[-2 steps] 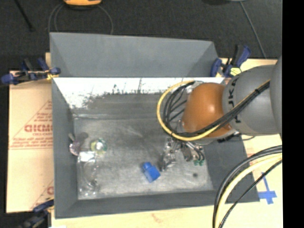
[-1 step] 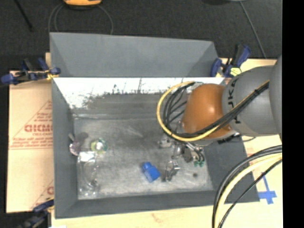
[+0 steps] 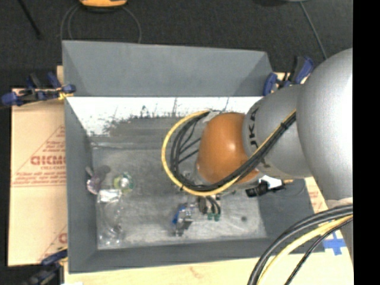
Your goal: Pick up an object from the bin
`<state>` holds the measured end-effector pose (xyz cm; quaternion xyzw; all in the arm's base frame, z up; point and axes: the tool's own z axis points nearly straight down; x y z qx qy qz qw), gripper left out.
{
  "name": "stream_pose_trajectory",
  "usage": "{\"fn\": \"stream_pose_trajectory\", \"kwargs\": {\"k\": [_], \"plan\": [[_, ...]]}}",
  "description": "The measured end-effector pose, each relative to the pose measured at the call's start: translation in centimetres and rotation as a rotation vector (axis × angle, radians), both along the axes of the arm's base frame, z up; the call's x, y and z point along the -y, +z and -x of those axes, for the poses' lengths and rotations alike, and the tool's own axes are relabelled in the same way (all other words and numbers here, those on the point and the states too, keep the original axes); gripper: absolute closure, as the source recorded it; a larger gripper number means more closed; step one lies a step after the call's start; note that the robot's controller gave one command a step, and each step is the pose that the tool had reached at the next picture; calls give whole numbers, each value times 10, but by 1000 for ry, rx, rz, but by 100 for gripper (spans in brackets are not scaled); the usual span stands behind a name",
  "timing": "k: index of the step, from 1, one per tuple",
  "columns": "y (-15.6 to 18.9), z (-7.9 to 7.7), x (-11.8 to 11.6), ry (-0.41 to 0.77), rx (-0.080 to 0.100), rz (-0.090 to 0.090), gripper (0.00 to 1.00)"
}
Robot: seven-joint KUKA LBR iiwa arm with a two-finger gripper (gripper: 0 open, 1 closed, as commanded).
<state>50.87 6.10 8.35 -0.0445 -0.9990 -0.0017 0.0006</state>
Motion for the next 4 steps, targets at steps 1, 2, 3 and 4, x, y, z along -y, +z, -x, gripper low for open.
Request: {"fn": "stream_pose_trajectory", "kwargs": {"k": [1, 2, 3, 4], "plan": [[1, -1, 3, -6, 2, 2, 100], [205, -36, 31, 186, 15, 5, 100], [108, -3, 78, 79, -4, 4, 100], [112, -5, 77, 82, 5, 4, 0]]}}
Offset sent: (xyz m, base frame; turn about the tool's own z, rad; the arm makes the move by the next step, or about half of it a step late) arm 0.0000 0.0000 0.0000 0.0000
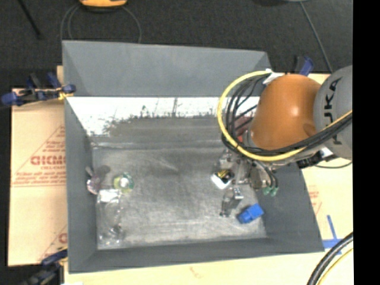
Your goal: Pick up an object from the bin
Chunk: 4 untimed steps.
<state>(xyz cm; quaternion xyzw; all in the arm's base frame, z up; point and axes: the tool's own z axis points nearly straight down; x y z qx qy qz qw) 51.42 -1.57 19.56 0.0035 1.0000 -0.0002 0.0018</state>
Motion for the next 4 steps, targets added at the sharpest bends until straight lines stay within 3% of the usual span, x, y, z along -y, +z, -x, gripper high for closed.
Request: {"fn": "stream_pose_trajectory", "kwargs": {"k": [1, 2, 3, 4], "plan": [[-96, 8, 53, 174, -7, 1, 0], [-54, 25, 129, 222, 2, 6, 0], [-122, 16, 137, 340, 5, 2, 0], [-118, 14, 138, 340, 10, 5, 100]]}}
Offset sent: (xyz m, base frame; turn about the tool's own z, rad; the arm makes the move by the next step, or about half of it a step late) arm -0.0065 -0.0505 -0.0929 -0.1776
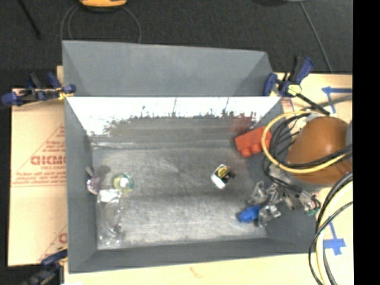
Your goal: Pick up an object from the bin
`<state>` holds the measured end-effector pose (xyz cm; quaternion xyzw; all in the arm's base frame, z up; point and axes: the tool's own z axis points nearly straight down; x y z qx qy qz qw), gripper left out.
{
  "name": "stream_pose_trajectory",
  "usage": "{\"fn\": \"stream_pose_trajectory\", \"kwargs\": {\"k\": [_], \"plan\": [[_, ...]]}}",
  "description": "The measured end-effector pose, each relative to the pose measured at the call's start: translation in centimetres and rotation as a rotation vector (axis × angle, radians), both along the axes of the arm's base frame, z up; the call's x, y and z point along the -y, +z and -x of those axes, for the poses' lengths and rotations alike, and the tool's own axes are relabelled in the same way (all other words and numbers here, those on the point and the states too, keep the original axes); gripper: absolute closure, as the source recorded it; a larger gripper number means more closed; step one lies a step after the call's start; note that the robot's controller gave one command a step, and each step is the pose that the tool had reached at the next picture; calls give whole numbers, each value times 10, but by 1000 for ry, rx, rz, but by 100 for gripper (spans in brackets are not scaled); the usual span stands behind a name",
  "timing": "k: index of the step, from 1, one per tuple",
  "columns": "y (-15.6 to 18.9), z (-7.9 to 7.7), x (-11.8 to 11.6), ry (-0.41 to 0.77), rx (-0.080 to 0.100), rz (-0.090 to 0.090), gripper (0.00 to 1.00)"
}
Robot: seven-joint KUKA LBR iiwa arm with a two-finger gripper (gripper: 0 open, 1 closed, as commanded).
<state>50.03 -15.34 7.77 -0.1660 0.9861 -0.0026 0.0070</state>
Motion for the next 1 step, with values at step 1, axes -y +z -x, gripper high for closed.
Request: {"fn": "stream_pose_trajectory", "kwargs": {"k": [1], "plan": [[204, -26, -24, 430, -5, 5, 100]]}}
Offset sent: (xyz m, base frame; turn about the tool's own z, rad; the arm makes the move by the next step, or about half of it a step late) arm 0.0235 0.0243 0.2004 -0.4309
